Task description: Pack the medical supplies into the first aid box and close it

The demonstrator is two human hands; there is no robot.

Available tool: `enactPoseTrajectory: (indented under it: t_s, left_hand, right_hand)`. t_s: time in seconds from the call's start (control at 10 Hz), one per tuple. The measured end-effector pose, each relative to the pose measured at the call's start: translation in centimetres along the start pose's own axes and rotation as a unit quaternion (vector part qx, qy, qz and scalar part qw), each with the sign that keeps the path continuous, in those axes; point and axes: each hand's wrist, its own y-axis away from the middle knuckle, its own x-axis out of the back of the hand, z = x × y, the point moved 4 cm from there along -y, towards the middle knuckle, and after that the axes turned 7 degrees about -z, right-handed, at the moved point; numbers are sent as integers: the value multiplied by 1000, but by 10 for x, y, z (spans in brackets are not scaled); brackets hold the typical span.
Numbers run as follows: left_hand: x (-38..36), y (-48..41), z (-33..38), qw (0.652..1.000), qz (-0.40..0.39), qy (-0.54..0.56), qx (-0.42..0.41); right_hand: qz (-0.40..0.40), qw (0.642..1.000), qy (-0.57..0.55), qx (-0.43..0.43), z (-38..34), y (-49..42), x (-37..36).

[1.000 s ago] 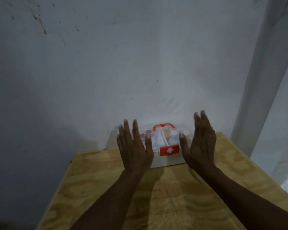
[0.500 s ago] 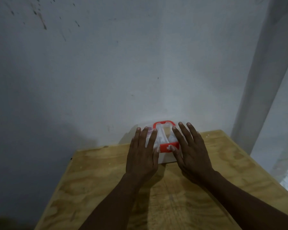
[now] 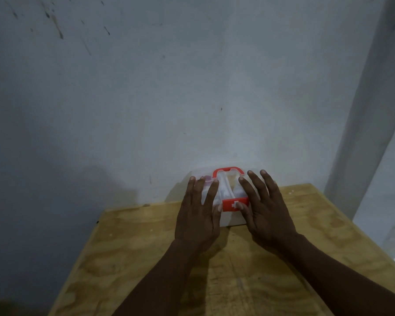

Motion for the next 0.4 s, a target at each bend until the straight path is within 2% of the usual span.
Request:
enactPoseTrajectory:
  t_s: [0.1,0.3,0.4]
  left_hand:
    - [3,1,2,999,-45,-11,20]
    - [37,-6,10,970,-222,-69,68]
    - [72,-19,20,965,-239,-96,58]
  right_hand:
    - [-27,1000,2,-7,0,0,2]
    - [-144,989,18,-39,-6,-5,30]
    - [-198,979,30,-38,-16,-17,64]
